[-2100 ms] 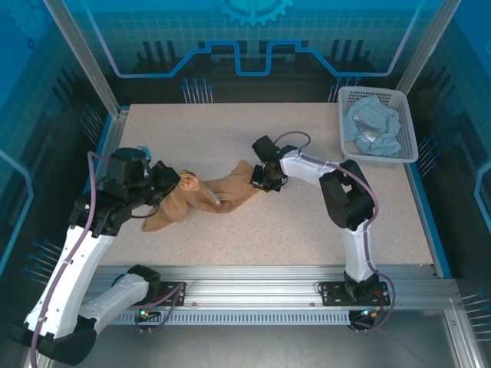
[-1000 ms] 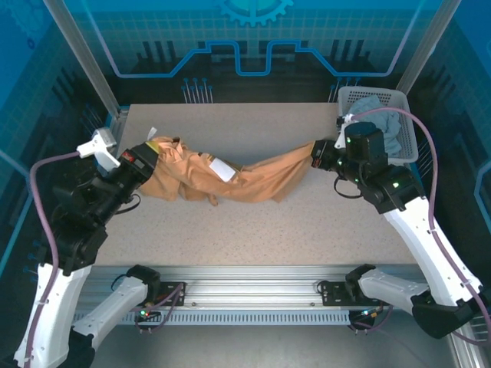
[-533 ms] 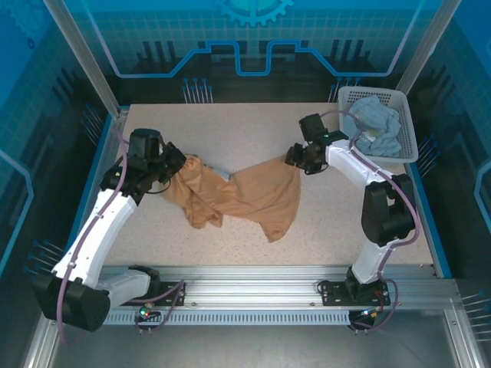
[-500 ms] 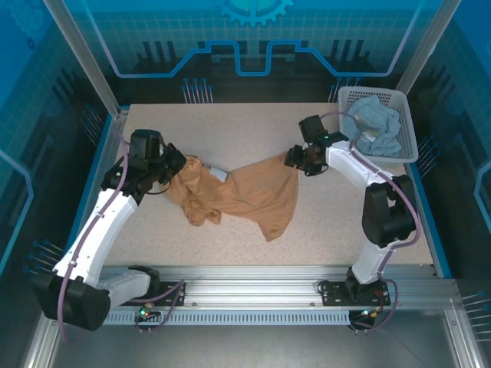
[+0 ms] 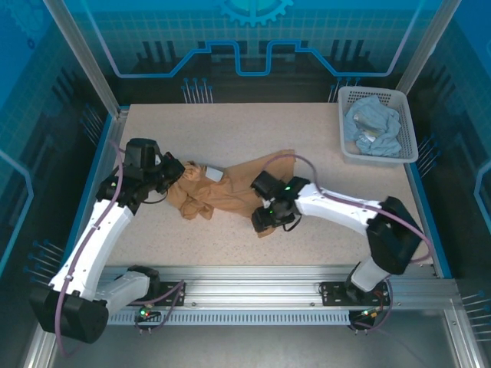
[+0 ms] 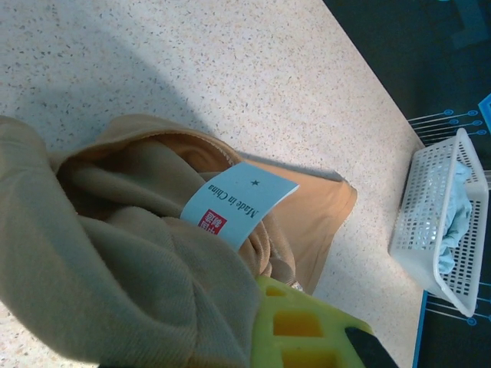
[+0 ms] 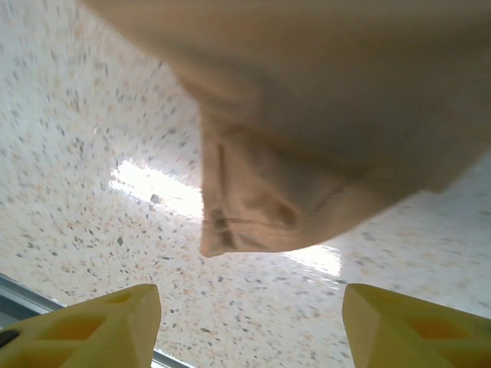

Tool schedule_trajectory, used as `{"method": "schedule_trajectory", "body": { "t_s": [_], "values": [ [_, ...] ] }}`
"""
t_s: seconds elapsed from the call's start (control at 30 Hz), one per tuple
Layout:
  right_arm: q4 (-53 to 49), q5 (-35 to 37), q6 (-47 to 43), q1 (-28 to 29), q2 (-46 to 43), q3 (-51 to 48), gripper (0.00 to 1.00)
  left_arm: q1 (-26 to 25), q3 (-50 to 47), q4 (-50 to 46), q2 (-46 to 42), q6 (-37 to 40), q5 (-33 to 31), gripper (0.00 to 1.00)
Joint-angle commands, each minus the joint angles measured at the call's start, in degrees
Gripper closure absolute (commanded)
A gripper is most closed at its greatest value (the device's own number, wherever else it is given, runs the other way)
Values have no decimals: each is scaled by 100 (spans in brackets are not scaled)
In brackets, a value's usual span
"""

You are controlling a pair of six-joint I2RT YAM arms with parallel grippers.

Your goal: Fold and stack the t-shirts

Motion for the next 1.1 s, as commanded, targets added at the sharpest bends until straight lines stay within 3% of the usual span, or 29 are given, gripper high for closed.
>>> {"method": "schedule_trajectory", "body": {
  "t_s": [0.0, 0.27, 0.4, 0.43, 0.63, 0.9, 1.07],
  "values": [
    [-171, 342, -303, 232, 656, 406, 39, 60, 79, -222, -34, 139, 183, 100],
    [-151, 322, -296, 329, 1607, 785, 61, 102, 180, -328, -59, 213, 228, 100],
    [-222, 535, -322, 315, 1565, 798, 95, 113, 169, -339, -118, 184, 208, 100],
    [-243, 602, -322, 309, 1481, 798, 100, 112, 171, -339, -133, 180, 212, 100],
    [-355, 1188, -380, 109, 20, 748, 100, 130, 469, -593, -266, 238, -6, 100],
    [-178, 1451, -787, -772, -2248, 948, 100, 139, 1231, -831, -536, 385, -343, 100],
    [132, 1658, -1095, -1170, -3361, 1134, 100, 139, 1463, -356, -1171, 424, -370, 100]
  ]
}}
